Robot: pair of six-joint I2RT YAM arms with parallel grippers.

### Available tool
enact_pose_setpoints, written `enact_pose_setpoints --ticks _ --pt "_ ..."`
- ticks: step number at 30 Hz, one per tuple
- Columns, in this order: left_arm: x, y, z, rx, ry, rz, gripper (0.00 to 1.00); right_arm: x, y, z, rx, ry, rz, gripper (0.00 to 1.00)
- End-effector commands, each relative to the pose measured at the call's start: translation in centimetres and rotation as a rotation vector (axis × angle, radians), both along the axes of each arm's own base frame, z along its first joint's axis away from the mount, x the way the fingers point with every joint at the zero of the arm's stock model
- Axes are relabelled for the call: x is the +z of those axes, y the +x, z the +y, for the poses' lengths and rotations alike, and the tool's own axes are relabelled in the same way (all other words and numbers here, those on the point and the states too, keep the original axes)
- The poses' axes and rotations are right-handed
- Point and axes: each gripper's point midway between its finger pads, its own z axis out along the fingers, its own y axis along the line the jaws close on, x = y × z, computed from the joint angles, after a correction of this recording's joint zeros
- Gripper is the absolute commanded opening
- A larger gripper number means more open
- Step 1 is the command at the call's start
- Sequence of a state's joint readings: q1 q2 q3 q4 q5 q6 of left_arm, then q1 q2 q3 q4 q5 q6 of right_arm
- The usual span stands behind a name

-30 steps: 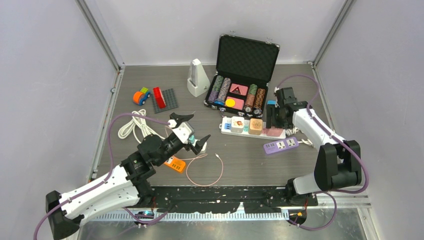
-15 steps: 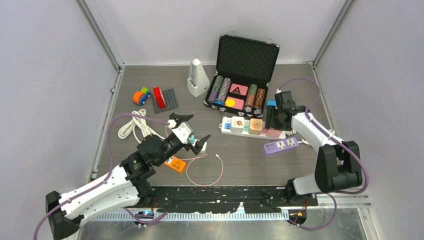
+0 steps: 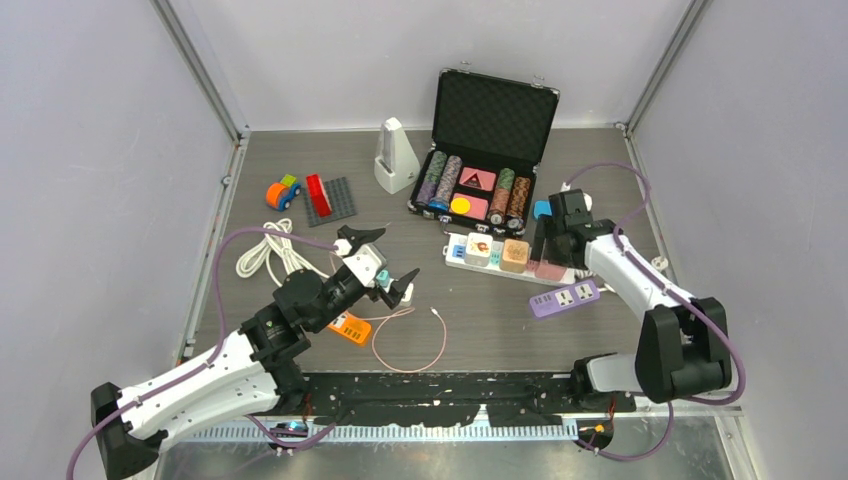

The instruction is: Insert the plug

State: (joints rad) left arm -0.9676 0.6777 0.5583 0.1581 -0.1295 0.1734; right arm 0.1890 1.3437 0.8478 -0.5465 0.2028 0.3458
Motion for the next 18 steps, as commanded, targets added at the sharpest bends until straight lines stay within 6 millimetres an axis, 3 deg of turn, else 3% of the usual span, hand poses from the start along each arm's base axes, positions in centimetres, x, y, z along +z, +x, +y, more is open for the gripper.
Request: enact_pose_setpoints --ticks 1,4,8,12,15,18 --pt "1.1 0.5 0.6 0.051 -0.04 -0.015 0.99 7.0 1.4 -1.6 -0.1 -0.028 -0.16 0.8" --pt "1.3 1.1 1.2 0.101 -0.065 -0.003 1.0 10.1 1.8 -1.8 -0.112 -0.023 -0.234 0.85" --pt "1.5 1.7 2.1 0.162 -0.105 0.014 1.0 12.0 1.9 -2.9 -0.162 -0.025 -0.291 0.87" --pt "1.7 2.1 3.1 0.226 -0.154 0.044 1.0 11.8 2.5 -3.6 -0.163 -0.027 -0.294 0.83" --pt "1.8 2.1 3.2 0.238 -0.169 0.065 1.0 11.5 4.0 -2.7 -0.118 0.03 -0.274 0.76" --pt "2.0 2.6 4.1 0.314 -0.215 0.157 1.0 9.5 6.7 -1.0 -0.097 0.117 -0.222 0.66"
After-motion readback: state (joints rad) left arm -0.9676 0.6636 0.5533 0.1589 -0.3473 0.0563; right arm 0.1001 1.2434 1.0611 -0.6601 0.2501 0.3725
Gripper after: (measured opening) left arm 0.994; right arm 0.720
